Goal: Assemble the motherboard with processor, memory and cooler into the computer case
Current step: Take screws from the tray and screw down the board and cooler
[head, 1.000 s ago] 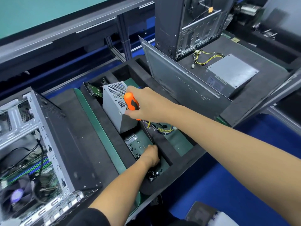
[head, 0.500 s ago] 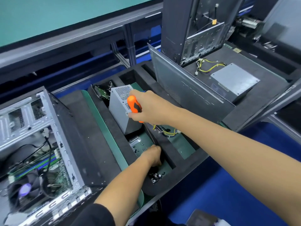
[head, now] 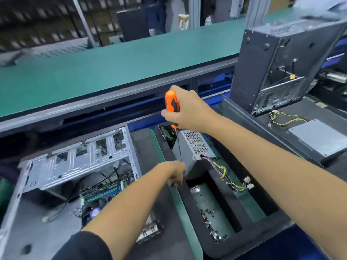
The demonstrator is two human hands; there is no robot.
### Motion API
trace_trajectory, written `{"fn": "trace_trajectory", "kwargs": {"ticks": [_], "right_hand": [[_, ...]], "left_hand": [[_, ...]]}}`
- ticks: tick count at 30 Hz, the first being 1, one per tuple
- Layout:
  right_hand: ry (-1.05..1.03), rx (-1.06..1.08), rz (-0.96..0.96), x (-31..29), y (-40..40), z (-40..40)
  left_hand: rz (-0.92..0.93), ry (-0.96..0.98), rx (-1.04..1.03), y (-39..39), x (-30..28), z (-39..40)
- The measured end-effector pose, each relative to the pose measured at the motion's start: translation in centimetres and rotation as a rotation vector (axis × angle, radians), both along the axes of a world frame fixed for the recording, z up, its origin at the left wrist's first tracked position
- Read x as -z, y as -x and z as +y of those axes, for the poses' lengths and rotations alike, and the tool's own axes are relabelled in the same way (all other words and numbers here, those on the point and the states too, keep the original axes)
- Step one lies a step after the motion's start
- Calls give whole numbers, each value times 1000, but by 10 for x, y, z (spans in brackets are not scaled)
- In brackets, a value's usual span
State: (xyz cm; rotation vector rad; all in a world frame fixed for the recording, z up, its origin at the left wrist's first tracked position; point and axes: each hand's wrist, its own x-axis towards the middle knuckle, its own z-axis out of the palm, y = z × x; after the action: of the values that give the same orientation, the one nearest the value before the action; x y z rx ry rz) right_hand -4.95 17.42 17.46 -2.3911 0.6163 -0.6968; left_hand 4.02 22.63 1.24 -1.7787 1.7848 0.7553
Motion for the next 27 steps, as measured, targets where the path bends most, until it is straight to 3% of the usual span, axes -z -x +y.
{"fn": "trace_trajectory", "kwargs": {"ticks": [4, 10, 27], "right_hand": [[-47, -16, -44, 1, -20, 8], [-12, -44, 42, 20, -31, 21], [-65, 22, -24, 42, -1, 12]], "left_hand": [[-74, 95, -80, -11, 16, 25], [4, 153, -156, -7, 33, 27], [-40, 145, -74, 2, 57, 22]]}}
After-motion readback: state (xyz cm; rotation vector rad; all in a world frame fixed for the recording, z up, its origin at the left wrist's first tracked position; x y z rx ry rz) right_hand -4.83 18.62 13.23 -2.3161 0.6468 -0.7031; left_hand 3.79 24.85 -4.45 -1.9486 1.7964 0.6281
